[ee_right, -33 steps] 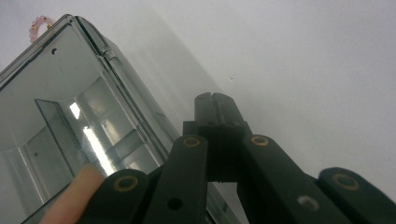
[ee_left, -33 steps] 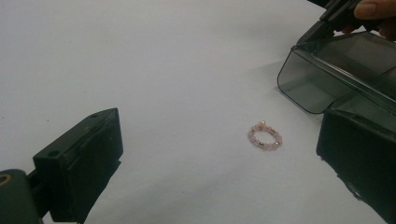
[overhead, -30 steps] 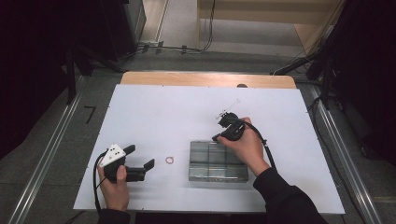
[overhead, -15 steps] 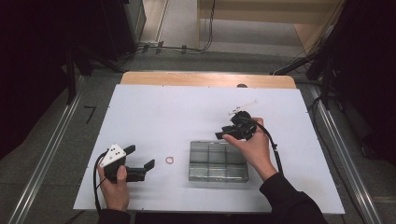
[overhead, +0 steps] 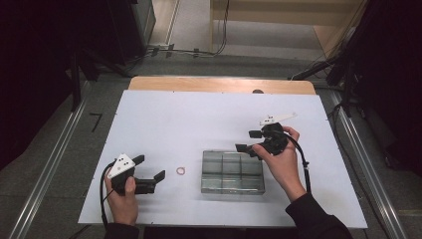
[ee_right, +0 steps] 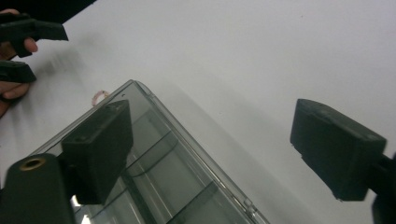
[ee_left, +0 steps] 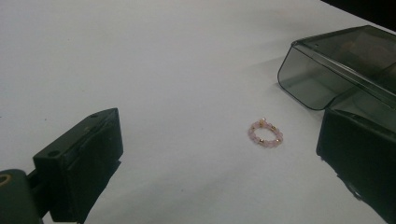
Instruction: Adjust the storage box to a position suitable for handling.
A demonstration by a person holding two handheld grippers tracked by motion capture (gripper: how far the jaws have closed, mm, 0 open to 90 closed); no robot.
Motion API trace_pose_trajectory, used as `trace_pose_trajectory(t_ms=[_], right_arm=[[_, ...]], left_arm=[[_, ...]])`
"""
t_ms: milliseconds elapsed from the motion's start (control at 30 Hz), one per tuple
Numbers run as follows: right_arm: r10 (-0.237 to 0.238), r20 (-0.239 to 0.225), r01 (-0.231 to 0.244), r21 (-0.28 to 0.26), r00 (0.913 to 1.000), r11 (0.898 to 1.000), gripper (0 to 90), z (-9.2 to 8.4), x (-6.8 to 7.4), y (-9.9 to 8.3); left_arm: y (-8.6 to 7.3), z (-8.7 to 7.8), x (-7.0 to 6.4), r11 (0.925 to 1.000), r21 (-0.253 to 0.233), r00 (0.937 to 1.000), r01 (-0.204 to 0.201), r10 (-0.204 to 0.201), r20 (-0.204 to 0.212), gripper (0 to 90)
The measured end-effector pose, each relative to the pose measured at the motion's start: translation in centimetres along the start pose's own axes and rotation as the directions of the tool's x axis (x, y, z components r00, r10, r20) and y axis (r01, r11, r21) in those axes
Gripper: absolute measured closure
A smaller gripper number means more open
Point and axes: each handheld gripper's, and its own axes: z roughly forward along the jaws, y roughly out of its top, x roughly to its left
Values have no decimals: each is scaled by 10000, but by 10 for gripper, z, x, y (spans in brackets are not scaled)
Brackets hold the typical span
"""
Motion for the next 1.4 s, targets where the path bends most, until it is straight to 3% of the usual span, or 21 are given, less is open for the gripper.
trace_pose_trajectory(t_ms=[233,400,967,1267,1400], right_arm=[[-160,-289,141,-651,9995,9978,6,-18,2,-14],[-397,-466,344,-1102,9981,9933,0,-31,5,-26],[-802,-73,772,-1968,9968,9774,0,-55,12,-70],[-1381,79,1360,-2373,9904,9619,0,-63,19,-89],[-1208,178,1214,-2470,9925,9614,0,-66,18,-97]], left_arm=[[0,0,0,10000,4,10000,10,-10,-3,5],[0,1,0,10000,33,10000,-25,25,-4,5],[0,2,-1,9998,168,9999,-125,127,-98,5],[0,1,-2,9998,104,9998,-177,177,-33,5],[0,-1,-1,10000,-20,10000,-88,88,29,5]])
